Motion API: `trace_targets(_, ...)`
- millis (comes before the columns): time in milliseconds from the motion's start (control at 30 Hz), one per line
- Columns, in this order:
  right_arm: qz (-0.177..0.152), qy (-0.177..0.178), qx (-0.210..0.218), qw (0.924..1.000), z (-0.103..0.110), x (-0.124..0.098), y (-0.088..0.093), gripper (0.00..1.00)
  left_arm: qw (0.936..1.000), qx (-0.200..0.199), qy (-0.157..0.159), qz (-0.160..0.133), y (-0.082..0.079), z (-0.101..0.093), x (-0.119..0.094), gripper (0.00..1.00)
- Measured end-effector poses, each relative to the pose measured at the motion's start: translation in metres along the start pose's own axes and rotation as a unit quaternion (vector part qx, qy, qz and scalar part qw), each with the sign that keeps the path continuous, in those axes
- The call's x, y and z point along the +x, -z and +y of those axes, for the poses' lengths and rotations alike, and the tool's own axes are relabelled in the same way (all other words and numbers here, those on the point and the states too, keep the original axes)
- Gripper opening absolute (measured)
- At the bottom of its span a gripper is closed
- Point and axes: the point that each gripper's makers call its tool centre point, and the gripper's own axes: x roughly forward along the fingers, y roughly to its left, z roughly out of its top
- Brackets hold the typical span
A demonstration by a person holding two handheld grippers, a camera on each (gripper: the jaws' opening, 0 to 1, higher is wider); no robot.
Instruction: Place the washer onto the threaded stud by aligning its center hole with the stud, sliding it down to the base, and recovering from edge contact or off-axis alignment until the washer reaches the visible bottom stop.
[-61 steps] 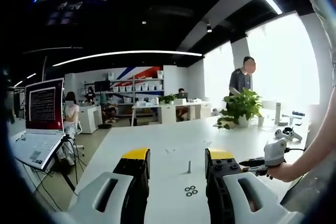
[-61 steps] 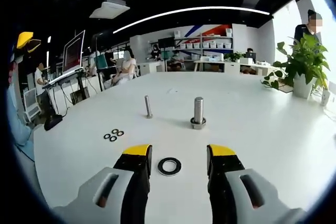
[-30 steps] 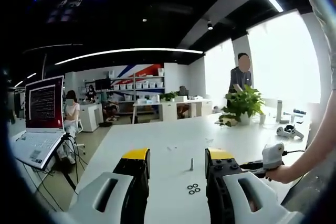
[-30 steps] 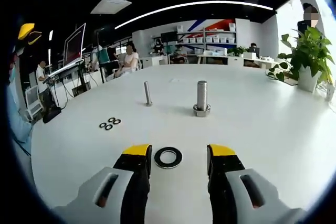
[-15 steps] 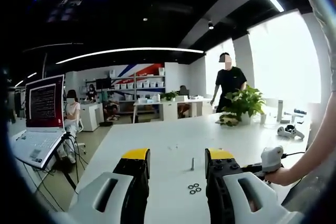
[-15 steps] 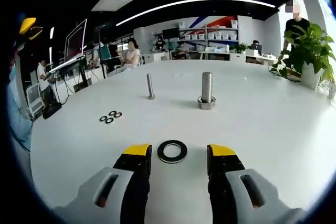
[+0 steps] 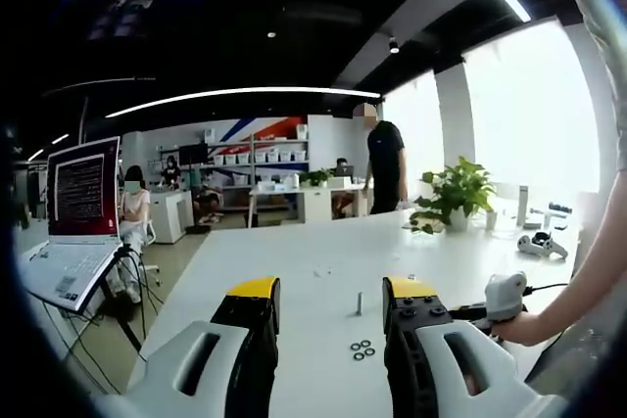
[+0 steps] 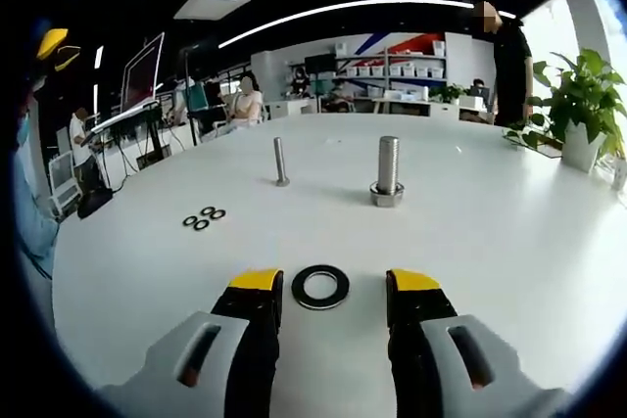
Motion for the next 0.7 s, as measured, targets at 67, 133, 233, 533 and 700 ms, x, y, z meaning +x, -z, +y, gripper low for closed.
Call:
trace_targets(67,-0.001,0.0,-0.004,1.0,0.0006,0.0006,-0.0001,0.44,1.0,0.0,0.0,0.0,0.0001,0.0002,0.0004,0.4)
trace_targets(133,-0.001,0.0,-0.006,1.0,0.0007,0.001,-0.0006,0.44,1.0,0.0,0.0,0.001,0.0008,0.0005,0.0004,0.4)
trace_targets(233,-0.002,0.0,-0.009,1.0,0.0016,0.0023,-0.001,0.44,1.0,0.001,0.0,0.001,0.0012,0.0002,0.0001,0.4)
trace_targets(533,-0.002,0.001,-0.018,0.9998,0.0031,0.0033,-0.0012,0.44,1.0,0.0,0.001,-0.001,-0.0005,-0.0009,-0.0004,0.4)
trace_targets(700,-0.002,0.001,-0.023,0.9997,0.0031,0.0031,-0.0002,0.44,1.0,-0.002,-0.001,0.001,0.003,-0.0012,-0.0015,0.4)
